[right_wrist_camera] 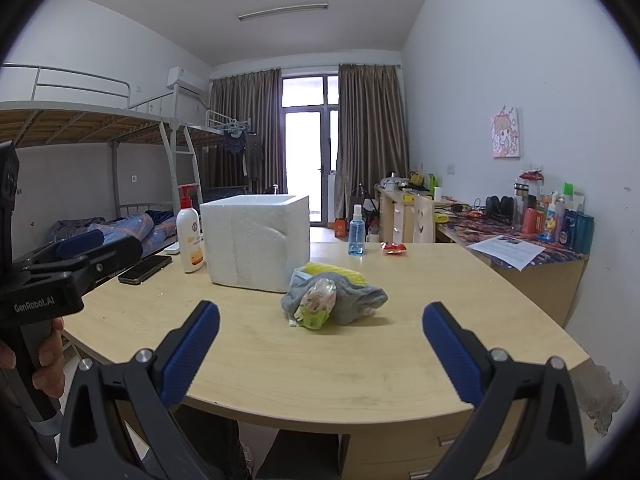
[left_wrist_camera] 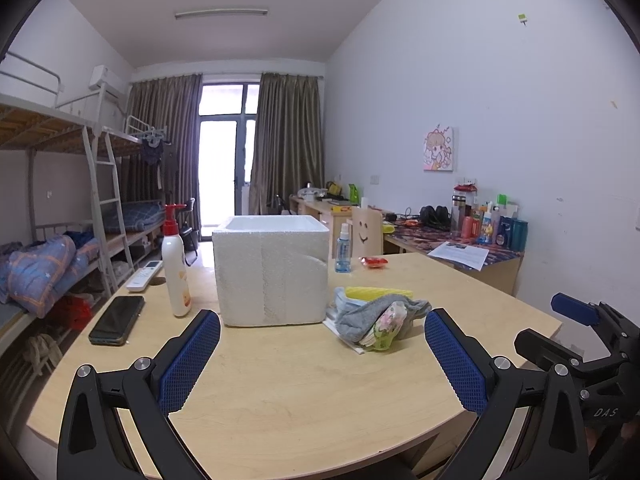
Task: Organize soft objects
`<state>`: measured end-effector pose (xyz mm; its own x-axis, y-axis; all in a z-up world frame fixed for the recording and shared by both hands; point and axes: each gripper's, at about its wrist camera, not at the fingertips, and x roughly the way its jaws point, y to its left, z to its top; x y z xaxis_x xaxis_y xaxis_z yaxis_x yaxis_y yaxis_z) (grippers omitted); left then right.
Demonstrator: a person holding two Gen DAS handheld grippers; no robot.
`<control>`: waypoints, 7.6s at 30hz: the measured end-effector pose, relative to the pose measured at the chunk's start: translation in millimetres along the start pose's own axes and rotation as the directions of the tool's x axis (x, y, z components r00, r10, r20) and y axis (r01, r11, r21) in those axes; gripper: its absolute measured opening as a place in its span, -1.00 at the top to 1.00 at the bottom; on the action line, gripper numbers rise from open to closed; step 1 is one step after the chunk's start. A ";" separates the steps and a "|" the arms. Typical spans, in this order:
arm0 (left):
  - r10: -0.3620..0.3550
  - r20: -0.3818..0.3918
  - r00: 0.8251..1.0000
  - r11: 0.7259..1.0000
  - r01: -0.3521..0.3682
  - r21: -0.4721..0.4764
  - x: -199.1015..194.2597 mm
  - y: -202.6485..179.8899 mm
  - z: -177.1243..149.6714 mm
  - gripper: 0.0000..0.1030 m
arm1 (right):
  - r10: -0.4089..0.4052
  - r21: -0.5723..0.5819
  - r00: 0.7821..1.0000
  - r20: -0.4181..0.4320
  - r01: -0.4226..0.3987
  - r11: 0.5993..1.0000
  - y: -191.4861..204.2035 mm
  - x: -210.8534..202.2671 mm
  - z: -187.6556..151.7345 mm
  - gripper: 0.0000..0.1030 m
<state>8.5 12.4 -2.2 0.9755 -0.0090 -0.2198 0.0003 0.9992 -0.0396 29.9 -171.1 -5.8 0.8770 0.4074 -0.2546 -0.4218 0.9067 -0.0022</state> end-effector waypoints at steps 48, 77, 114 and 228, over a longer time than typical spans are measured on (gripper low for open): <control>-0.043 -0.222 0.974 0.999 0.038 -0.028 133.2 39.4 -3.4 -0.98 | 0.113 0.147 0.953 -0.281 -0.073 0.986 -21.6 153.1 -8.2 -0.99; -0.084 -0.279 0.956 0.996 0.077 -0.037 168.8 41.8 -4.8 -0.98 | 0.163 0.236 0.902 -0.400 -0.071 0.969 -30.8 197.7 -17.2 0.25; -0.277 -0.407 0.870 0.942 0.329 0.062 198.7 -94.9 -16.1 -0.98 | 0.119 0.334 0.956 -0.269 -0.023 0.942 -119.3 95.7 -14.0 0.38; 0.001 -0.089 0.996 1.000 -0.002 -0.006 78.3 61.4 70.8 0.63 | 0.290 0.011 0.946 -0.143 -0.291 0.957 26.7 120.7 77.6 0.38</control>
<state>100.5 75.7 47.1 0.9522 -0.0110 -0.3053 -0.0030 0.9990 -0.0452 142.4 -89.2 38.4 0.6751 0.6326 -0.3797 -0.6563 0.7500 0.0826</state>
